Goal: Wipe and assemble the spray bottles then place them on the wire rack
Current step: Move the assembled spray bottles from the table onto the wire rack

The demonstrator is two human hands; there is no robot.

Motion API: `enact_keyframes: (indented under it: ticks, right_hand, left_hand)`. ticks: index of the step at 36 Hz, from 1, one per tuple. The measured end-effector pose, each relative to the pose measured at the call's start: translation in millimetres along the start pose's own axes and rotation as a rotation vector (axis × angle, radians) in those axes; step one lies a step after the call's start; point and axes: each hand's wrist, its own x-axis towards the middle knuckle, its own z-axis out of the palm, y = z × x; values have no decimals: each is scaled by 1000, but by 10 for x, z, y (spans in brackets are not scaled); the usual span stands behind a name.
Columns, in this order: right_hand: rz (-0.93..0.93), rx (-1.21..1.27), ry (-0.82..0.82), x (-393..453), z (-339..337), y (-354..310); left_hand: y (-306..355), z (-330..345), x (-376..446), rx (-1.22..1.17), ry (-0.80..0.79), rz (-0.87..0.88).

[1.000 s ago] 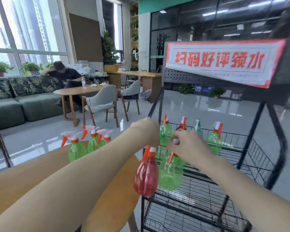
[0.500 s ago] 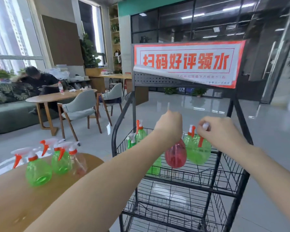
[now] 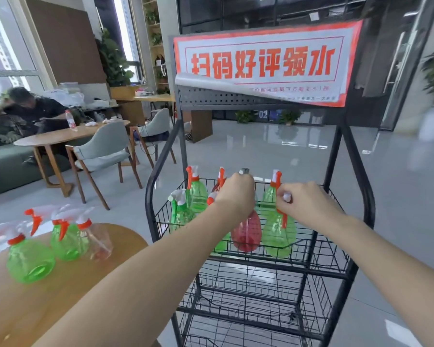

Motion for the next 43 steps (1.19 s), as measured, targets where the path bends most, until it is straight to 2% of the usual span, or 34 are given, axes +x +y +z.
enact_keyframes:
  ticks: [8,18,24,32,38,43]
  right_hand:
    - [-29,-17,-31,-15,33,9]
    - [-30,-3,-109,-70,18,5]
    - [-43,-82,-155,-107,-61,-20]
    - [-64,-165,-128,-215,-221,-149]
    - [-91,-239,-17,-359,-341,-531]
    - [-181,-187,-15,-471,-251,-1089]
  left_hand:
    - [3,64,-41,35,-39,-14]
    - [76,-10,-164,-68,-61,-88]
    - [109,-41,-219,-128,-73,-111]
    - [109,-185,-378,-170,-77,-91]
    - [-6,-431,-710,-167,-14,-99]
    - [-264,-655,-1147,-163,20,-135]
